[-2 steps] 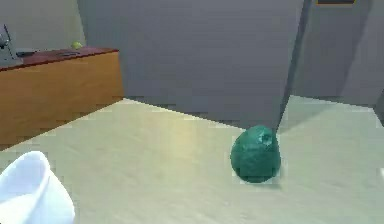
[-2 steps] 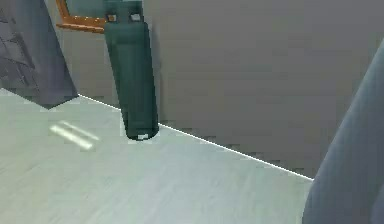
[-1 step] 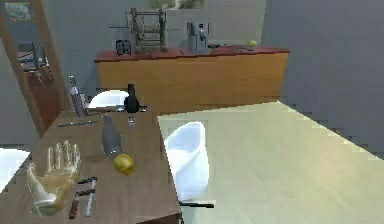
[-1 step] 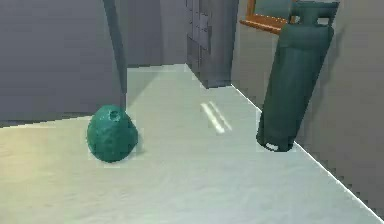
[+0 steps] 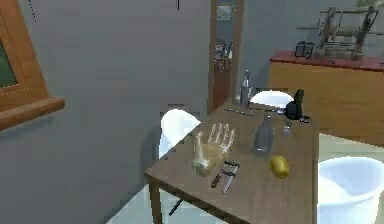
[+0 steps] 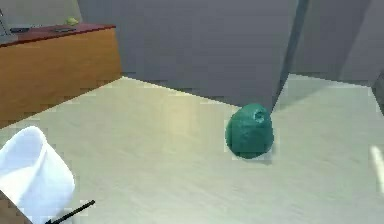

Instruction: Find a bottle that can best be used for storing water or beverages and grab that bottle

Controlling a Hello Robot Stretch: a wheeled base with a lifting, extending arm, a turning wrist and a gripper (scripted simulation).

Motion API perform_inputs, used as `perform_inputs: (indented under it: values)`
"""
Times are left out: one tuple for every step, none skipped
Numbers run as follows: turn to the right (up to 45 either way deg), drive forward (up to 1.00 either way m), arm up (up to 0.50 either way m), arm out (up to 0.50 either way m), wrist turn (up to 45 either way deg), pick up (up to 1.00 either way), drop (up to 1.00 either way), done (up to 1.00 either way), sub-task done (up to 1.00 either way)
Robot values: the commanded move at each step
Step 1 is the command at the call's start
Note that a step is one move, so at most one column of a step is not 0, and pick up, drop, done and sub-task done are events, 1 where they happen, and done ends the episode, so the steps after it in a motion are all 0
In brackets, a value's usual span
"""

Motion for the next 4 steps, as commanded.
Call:
perform_inputs:
  values:
    - [-45.0,0.0,0.0,0.0,0.0,0.0,0.0,0.0,0.0]
    - [-21.0,0.0,0.0,0.0,0.0,0.0,0.0,0.0,0.0]
    - [45.0,0.0,0.0,0.0,0.0,0.0,0.0,0.0,0.0]
    - [45.0,0.0,0.0,0.0,0.0,0.0,0.0,0.0,0.0]
